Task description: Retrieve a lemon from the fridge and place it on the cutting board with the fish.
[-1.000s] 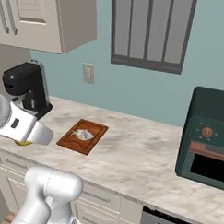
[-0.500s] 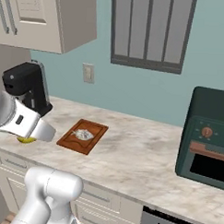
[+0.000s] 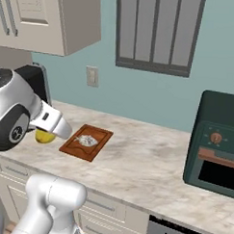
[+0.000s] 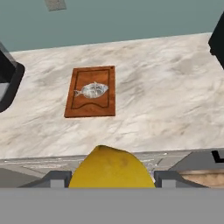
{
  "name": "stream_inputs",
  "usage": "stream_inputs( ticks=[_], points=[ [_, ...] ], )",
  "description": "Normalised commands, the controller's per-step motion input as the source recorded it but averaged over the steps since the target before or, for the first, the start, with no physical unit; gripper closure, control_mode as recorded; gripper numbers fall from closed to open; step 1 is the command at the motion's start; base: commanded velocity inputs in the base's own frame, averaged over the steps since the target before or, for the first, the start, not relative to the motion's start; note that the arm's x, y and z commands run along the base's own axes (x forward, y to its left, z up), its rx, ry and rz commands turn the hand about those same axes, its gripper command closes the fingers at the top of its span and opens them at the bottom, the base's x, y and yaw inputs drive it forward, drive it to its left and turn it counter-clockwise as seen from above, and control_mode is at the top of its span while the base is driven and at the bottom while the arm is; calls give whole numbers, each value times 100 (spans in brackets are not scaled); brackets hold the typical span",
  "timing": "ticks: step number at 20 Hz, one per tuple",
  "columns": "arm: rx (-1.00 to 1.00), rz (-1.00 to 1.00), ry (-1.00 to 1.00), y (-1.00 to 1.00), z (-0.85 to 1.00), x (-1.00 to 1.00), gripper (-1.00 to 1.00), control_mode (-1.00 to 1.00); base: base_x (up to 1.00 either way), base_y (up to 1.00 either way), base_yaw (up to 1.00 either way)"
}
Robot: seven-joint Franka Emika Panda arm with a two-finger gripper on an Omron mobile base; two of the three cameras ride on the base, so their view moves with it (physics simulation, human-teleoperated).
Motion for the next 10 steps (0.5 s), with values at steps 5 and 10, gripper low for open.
stream_inputs(
  ticks=[5,10],
  points=[
    [4,10,0,-14,-46,68,100,-100,0,0,0],
    [0,11,1,0,-9,97,100,-100,0,0,0]
  ],
)
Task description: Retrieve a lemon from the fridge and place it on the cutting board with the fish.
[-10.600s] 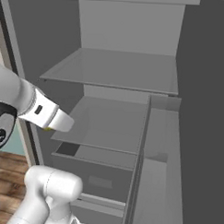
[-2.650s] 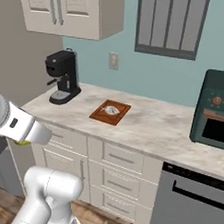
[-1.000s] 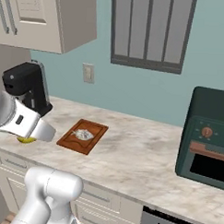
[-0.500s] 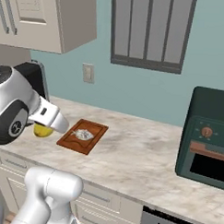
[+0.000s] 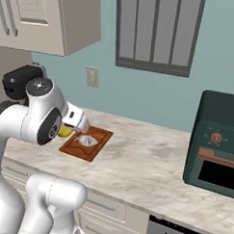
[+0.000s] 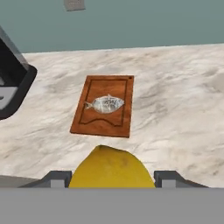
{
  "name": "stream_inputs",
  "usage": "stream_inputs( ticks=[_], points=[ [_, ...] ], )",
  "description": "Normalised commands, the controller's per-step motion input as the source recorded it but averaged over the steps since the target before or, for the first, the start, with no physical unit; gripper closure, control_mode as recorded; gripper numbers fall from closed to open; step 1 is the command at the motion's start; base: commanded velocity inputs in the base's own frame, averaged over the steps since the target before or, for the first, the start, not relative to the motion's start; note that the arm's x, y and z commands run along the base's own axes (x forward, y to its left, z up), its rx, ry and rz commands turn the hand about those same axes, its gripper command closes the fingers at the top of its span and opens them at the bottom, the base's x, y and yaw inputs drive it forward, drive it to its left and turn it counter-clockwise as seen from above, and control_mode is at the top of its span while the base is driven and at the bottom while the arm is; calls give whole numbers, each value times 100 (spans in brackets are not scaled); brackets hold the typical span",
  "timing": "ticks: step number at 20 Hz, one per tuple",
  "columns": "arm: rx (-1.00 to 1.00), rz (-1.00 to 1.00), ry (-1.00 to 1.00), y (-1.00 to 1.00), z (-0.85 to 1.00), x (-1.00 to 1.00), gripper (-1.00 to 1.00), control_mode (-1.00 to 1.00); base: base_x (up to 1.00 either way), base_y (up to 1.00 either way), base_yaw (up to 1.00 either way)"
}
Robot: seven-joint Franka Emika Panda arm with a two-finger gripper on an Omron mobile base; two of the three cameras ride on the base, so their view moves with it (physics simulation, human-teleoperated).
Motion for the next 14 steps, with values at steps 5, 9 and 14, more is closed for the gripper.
stream_inputs(
  ticks=[5,9,14],
  points=[
    [0,7,12,0,-5,99,100,-100,0,0,0],
    [0,5,9,-2,-27,88,100,-100,0,0,0],
    [-1,0,4,3,-44,73,100,-100,0,0,0]
  ],
)
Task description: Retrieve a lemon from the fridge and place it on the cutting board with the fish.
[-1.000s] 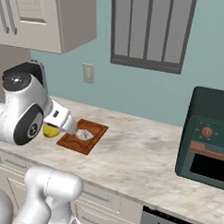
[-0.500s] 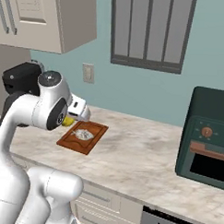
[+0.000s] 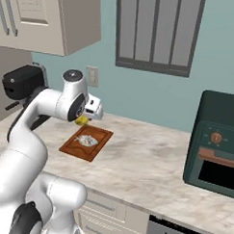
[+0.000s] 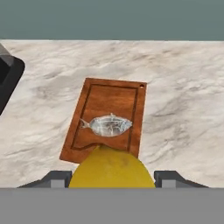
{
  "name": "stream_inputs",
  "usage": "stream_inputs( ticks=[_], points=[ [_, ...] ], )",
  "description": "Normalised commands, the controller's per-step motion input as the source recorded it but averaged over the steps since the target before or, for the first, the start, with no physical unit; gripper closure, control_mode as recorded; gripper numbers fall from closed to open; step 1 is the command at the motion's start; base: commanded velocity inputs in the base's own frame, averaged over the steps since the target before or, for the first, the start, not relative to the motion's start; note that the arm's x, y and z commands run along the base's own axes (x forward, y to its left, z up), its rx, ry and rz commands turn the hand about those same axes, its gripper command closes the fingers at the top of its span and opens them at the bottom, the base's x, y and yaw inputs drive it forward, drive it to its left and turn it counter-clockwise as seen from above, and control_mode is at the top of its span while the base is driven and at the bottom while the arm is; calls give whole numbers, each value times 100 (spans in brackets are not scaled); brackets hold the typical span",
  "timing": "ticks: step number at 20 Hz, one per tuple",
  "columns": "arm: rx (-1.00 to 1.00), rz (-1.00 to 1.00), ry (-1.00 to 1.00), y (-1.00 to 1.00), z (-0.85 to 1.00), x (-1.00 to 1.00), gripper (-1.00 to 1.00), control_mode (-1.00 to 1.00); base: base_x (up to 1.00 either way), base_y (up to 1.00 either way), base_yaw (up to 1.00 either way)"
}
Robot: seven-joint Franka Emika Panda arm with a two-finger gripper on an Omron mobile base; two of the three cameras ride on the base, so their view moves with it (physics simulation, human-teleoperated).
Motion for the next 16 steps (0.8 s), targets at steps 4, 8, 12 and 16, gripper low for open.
stream_inputs(
  ticks=[4,8,12,16],
  points=[
    [-5,0,5,8,-63,49,100,-100,0,0,0],
    [-9,0,6,14,-42,36,100,-100,0,0,0],
    [-10,0,15,15,-41,40,100,-100,0,0,0],
    [-4,1,9,6,-33,50,100,-100,0,0,0]
  ],
)
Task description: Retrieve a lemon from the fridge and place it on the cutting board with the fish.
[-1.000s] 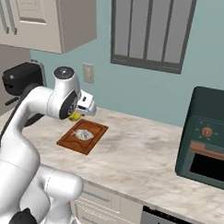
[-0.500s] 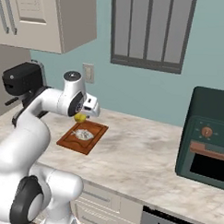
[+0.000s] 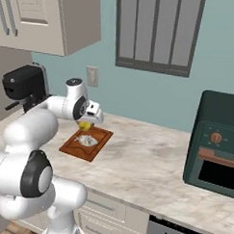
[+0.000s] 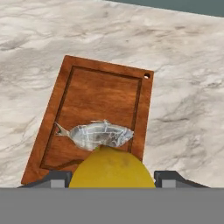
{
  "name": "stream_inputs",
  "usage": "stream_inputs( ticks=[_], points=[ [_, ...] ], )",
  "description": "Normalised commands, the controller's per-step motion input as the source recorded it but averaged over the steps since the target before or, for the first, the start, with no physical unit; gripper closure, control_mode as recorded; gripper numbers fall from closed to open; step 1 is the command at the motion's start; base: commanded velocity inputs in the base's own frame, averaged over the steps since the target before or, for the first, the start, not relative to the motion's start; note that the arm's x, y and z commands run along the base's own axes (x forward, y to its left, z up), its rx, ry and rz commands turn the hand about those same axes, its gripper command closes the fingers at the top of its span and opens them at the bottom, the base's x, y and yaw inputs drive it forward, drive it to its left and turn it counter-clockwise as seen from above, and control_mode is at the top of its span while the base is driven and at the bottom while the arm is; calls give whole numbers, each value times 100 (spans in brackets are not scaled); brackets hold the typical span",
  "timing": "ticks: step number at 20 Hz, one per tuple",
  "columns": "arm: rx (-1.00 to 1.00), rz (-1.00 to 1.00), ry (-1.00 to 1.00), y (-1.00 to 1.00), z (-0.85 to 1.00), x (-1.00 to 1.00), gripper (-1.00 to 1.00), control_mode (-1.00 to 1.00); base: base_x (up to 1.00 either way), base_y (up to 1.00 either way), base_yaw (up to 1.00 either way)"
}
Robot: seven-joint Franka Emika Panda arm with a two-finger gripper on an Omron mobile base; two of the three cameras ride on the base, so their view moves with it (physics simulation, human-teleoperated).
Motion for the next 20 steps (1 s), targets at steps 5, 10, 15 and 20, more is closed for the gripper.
stream_inputs(
  ticks=[5,10,15,20],
  points=[
    [-1,4,10,0,-22,60,100,-100,0,0,0],
    [0,7,4,2,-8,44,100,-100,0,0,0],
    [0,4,7,26,-6,4,100,-100,0,0,0],
    [0,2,9,21,-28,0,100,-100,0,0,0]
  ],
)
